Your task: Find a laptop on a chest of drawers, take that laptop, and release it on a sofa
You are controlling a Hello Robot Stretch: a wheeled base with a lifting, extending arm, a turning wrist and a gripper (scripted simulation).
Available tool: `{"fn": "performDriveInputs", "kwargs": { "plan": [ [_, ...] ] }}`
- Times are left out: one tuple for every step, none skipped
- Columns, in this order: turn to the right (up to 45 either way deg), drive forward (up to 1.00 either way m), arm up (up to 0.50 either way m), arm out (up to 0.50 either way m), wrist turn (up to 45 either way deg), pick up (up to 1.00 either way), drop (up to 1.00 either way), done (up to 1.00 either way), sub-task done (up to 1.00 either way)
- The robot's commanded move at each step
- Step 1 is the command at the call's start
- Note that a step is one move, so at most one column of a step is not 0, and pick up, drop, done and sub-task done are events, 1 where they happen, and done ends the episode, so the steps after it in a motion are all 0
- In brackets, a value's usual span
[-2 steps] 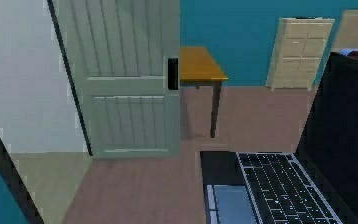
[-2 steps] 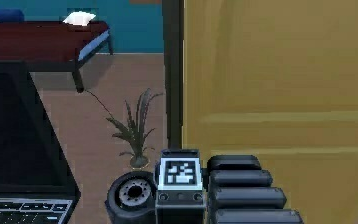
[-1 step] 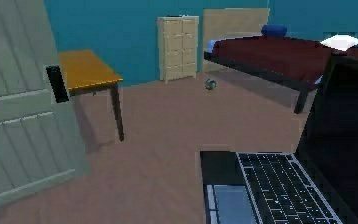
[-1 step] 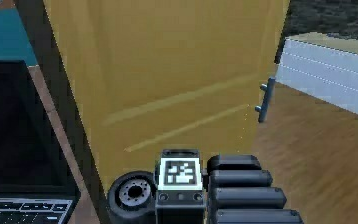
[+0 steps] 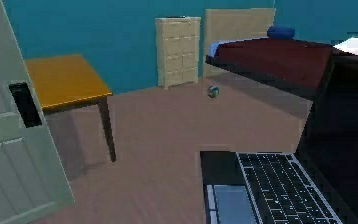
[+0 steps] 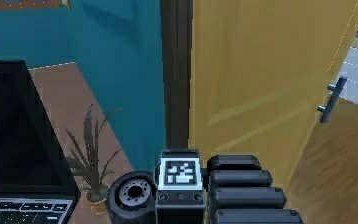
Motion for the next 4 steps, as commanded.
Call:
{"fn": "performDriveInputs", "kwargs": {
  "plan": [
    [-45.0, 0.0, 0.0, 0.0, 0.0, 0.0, 0.0, 0.0, 0.0],
    [-15.0, 0.0, 0.0, 0.0, 0.0, 0.0, 0.0, 0.0, 0.0],
    [0.0, 0.75, 0.0, 0.0, 0.0, 0.0, 0.0, 0.0, 0.0],
    [-15.0, 0.0, 0.0, 0.0, 0.0, 0.0, 0.0, 0.0, 0.0]
  ]
}}
